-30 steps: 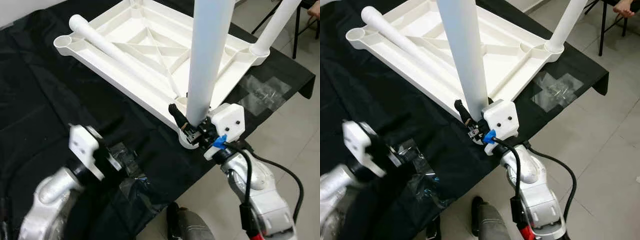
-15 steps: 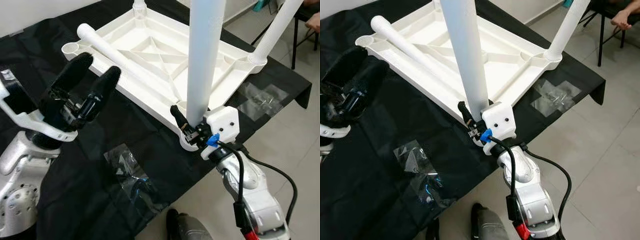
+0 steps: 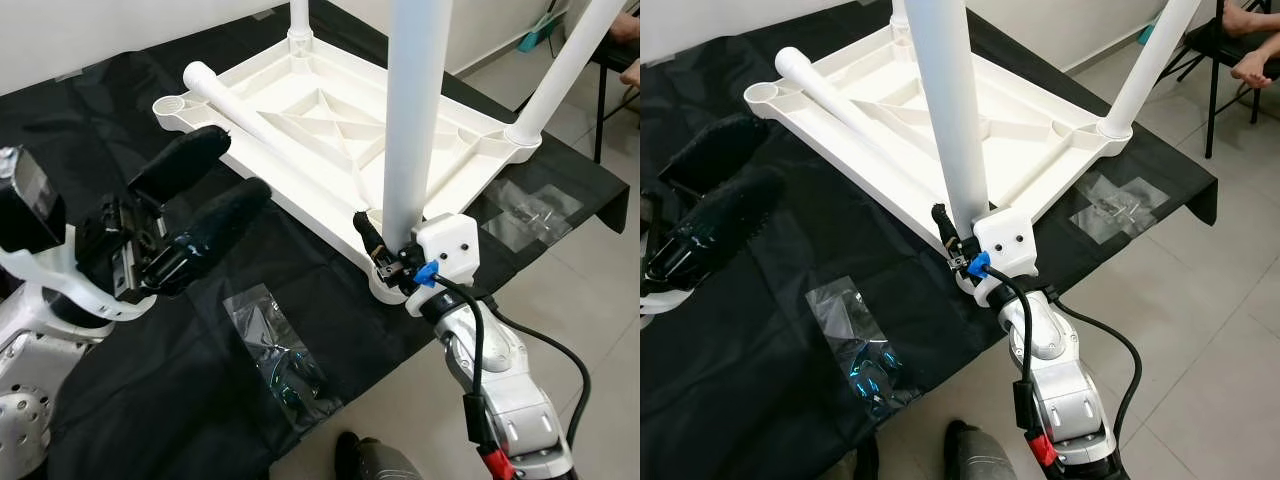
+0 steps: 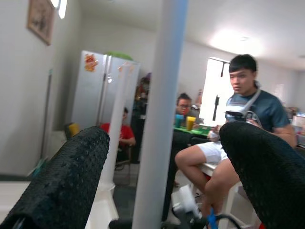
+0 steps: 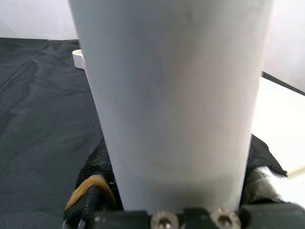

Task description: Building children table

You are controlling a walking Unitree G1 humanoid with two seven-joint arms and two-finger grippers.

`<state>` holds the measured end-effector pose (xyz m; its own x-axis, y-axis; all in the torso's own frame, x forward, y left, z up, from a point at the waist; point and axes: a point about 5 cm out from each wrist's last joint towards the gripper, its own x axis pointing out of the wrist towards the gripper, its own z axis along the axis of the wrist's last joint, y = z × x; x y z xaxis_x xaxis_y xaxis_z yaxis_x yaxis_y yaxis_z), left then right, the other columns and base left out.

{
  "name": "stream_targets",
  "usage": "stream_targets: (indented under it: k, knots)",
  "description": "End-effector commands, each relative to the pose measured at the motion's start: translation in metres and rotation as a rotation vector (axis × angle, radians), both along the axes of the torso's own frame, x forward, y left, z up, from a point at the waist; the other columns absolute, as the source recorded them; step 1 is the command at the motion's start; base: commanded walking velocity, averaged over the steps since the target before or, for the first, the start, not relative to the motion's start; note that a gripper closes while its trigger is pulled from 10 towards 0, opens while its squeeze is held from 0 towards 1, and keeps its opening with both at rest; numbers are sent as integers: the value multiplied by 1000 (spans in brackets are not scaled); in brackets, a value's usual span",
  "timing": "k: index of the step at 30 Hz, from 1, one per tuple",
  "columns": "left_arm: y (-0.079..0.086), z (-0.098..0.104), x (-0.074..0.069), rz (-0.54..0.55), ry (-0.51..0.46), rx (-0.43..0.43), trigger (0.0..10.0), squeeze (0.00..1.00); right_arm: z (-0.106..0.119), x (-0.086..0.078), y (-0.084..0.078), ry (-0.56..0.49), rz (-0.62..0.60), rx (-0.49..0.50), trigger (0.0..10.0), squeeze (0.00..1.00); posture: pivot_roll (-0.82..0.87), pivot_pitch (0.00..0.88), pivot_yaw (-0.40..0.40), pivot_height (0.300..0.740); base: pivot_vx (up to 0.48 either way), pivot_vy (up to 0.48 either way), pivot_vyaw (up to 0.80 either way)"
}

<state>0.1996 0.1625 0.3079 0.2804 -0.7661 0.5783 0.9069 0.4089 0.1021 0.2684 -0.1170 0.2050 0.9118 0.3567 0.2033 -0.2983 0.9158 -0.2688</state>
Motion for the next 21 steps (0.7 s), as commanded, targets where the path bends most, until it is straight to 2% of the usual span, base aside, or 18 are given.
stream_targets:
  k: [1,2,3,6,9,11,16,20,21]
  knots:
    - [-6,0,2,4,-2,42,10000,0,-23,2,-4,108,-30,-13,10000,0,-11,223,-33,740,0,0,0]
    - [-6,0,2,4,-2,42,10000,0,-23,2,-4,108,-30,-13,10000,0,-11,223,-33,740,0,0,0]
    - [-16,3,10,27,-33,86,10000,0,-23,3,-2,105,-29,-13,10000,0,-12,219,-31,740,0,0,0]
    - [-31,9,20,61,-93,144,10000,0,-22,3,-1,101,-29,-10,10000,0,-10,219,-30,740,0,0,0]
    - [-34,10,22,71,-105,157,10000,0,-22,4,-1,101,-29,-10,10000,0,-10,219,-30,740,0,0,0]
    - [-45,14,31,115,-139,194,10000,0,-22,4,-1,99,-32,-7,10000,0,-8,220,-23,740,0,0,0]
    - [-55,20,36,111,-160,193,10000,0,-22,5,0,96,-34,-5,10000,0,-6,222,-21,740,0,0,0]
    - [-55,20,36,111,-160,193,10000,0,-22,5,0,96,-34,-5,10000,0,-6,222,-21,740,0,0,0]
    - [-56,22,40,113,-164,195,10000,0,-22,5,1,96,-34,-4,10000,0,-3,222,-20,740,0,0,0]
